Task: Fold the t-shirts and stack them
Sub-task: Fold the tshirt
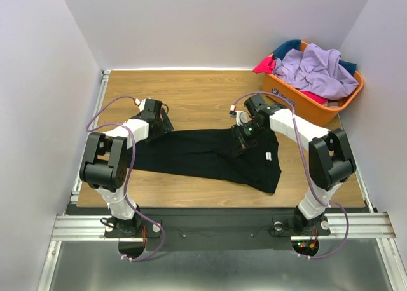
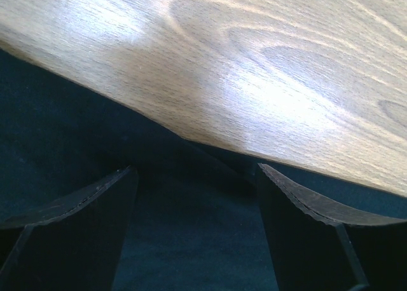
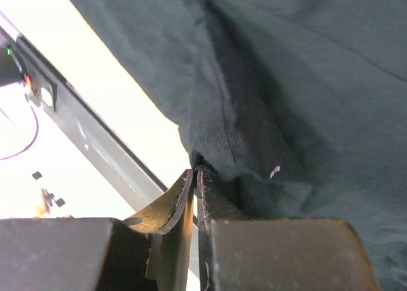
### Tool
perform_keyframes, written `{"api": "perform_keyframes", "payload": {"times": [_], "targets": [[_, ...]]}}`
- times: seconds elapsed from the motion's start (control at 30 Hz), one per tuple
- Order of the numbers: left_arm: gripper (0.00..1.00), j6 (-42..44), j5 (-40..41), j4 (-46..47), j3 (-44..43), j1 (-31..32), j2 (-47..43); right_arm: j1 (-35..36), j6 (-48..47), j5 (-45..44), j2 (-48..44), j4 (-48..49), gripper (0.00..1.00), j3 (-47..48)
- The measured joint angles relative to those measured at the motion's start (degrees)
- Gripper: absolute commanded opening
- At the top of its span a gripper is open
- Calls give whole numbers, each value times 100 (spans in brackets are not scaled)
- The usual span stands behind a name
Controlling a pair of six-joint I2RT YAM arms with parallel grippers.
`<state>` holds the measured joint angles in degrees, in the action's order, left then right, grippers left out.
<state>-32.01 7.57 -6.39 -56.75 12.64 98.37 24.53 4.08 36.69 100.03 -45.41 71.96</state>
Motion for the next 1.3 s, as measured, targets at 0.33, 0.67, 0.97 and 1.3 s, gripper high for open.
{"api": "perform_keyframes", "payload": {"times": [0.33, 0.67, 0.97, 1.3], "targets": [[87, 31, -4, -103, -79, 0, 35, 682, -326, -9, 391, -553, 17, 586], [87, 205, 9, -439, -459, 0, 286, 1082, -599, -4, 671, -1093, 54, 1152], [89, 306, 20, -597, -629, -2, 400, 1145, -713, 83, 597, -1261, 64, 1744], [89, 291, 11, -535, -485, -120, 286, 498, -249, -887, 422, -885, 64, 1709]]}}
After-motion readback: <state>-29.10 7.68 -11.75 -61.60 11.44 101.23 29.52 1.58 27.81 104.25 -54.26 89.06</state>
